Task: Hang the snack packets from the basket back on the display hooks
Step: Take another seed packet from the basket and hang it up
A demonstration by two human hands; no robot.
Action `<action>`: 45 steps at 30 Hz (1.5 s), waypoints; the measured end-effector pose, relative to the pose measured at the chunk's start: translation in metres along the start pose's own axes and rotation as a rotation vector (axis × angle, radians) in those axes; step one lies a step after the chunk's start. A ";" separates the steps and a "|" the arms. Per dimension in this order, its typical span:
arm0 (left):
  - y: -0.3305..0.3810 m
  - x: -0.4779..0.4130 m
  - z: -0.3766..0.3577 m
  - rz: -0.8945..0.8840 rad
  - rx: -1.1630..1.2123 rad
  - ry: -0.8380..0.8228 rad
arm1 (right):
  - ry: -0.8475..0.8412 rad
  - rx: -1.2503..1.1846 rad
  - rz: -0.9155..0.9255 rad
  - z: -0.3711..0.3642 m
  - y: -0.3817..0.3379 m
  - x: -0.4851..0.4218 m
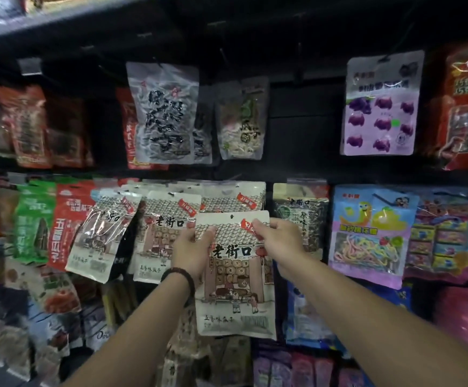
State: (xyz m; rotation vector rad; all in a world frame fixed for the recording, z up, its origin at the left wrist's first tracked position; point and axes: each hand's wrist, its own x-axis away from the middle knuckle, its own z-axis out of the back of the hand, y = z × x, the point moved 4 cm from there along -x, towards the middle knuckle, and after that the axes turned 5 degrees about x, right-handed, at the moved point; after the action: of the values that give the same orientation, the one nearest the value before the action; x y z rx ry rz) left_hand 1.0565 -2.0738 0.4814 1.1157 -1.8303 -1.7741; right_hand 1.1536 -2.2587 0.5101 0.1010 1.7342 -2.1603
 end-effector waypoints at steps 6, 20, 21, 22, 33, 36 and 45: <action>0.001 -0.015 0.002 -0.372 -0.374 0.269 | 0.089 -0.087 -0.044 -0.033 -0.006 -0.042; -0.048 -0.017 -0.039 -0.551 -0.777 -0.053 | 0.245 0.070 0.071 -0.054 -0.014 -0.082; -0.050 -0.017 -0.042 -0.548 -0.779 -0.060 | 0.261 0.080 0.064 -0.055 -0.013 -0.082; -0.052 -0.017 -0.044 -0.542 -0.777 -0.062 | 0.274 0.083 0.053 -0.056 -0.011 -0.082; -0.061 -0.037 -0.065 -0.448 -0.788 -0.101 | 0.276 0.194 0.033 -0.055 -0.009 -0.096; -0.064 -0.040 -0.065 -0.431 -0.812 -0.126 | 0.246 0.345 0.113 -0.047 -0.015 -0.094; -0.061 0.012 -0.063 -0.452 -0.844 -0.085 | 0.035 0.531 0.237 -0.006 -0.006 -0.054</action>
State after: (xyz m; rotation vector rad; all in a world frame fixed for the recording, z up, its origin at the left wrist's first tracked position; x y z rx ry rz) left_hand 1.1125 -2.1187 0.4292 1.1232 -0.6897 -2.5029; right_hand 1.2008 -2.2386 0.5295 0.4567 1.0569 -2.3816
